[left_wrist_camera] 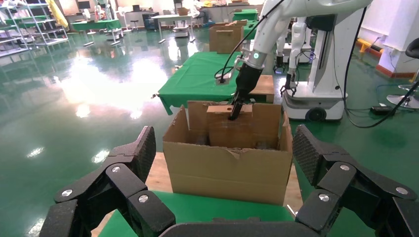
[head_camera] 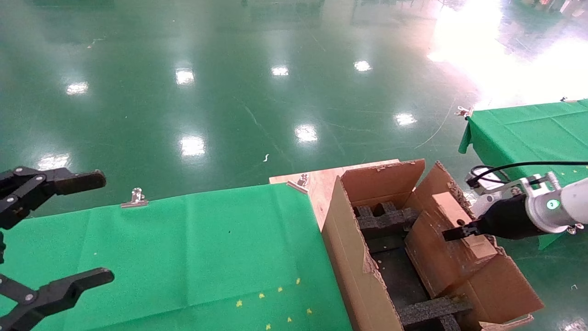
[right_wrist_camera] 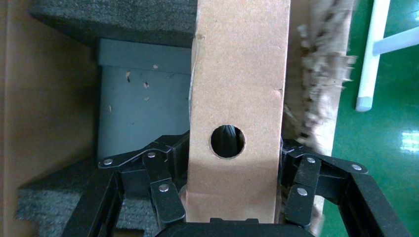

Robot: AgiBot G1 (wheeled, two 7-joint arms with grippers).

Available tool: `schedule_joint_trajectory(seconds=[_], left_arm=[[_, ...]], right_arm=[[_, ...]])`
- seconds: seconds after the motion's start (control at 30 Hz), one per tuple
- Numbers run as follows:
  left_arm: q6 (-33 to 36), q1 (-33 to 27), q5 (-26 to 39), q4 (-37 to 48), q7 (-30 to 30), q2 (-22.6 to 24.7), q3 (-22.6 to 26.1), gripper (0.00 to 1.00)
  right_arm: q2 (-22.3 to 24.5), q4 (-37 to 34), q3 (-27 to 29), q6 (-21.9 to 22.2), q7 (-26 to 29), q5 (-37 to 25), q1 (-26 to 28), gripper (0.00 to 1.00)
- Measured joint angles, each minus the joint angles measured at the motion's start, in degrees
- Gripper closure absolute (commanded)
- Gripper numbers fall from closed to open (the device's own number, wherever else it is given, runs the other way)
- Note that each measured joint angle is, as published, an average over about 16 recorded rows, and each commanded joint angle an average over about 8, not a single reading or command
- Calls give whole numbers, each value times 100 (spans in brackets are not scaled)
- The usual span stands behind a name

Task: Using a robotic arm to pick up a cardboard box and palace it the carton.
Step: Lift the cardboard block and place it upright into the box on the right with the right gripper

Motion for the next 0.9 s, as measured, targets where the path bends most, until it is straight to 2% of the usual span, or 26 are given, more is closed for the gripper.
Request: schedule_joint_trajectory(seconds=[0.9], left_arm=[[0,0,0,0,0,0,1,0]], right_arm=[[-1090,-1529,132,372,-883,320,-802,100]])
